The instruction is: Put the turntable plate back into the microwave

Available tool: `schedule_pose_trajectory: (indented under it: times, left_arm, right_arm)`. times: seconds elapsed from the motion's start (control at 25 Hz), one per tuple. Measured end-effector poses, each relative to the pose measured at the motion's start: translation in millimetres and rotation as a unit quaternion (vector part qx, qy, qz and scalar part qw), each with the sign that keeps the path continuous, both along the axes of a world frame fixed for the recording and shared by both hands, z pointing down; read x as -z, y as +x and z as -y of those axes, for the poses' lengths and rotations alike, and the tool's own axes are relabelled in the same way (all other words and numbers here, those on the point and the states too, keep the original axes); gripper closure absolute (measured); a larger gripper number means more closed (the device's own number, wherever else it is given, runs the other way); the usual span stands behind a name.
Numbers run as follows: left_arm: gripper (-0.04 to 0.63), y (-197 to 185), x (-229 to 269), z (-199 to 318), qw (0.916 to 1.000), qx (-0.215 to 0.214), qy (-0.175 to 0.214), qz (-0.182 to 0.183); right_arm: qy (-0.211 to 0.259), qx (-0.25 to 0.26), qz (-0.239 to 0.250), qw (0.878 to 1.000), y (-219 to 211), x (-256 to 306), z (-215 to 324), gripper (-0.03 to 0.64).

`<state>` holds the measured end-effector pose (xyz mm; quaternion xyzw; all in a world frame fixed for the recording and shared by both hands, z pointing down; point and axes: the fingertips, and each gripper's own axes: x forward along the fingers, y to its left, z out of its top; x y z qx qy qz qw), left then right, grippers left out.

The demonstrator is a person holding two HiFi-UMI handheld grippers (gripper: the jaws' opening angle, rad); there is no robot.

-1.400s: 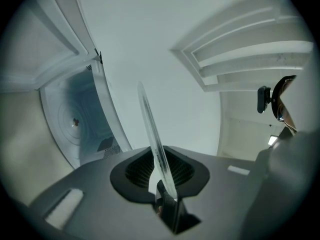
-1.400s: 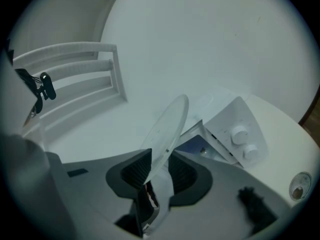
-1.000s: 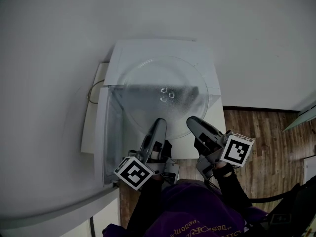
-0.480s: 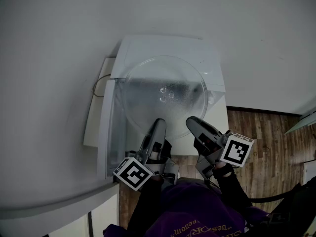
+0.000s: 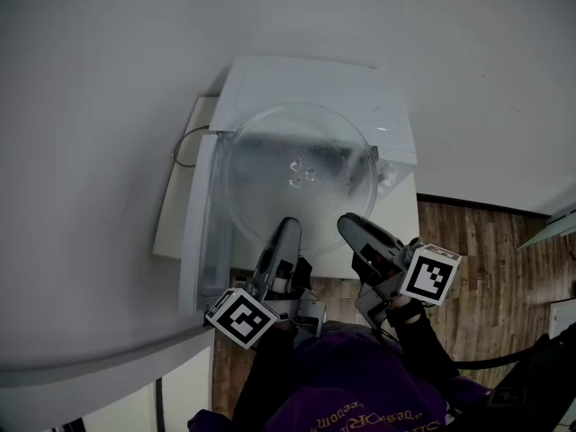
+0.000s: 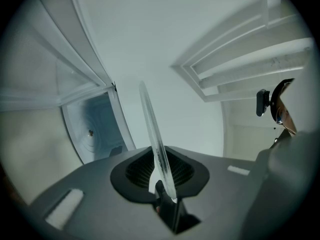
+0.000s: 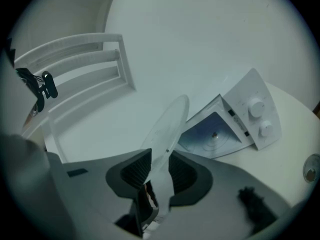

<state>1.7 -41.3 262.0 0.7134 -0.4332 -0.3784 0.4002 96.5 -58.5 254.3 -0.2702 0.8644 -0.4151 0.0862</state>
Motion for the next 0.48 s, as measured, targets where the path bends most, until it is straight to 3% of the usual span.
schedule_pose_trajectory:
  times: [0.48]
  left_arm:
    - [0.538,-26,-17,-31,0.9995,0.026,0.007,-0.016]
  right_arm:
    - [0.011,0.019,-0.008,1.0,-26,-13,-26,0.505]
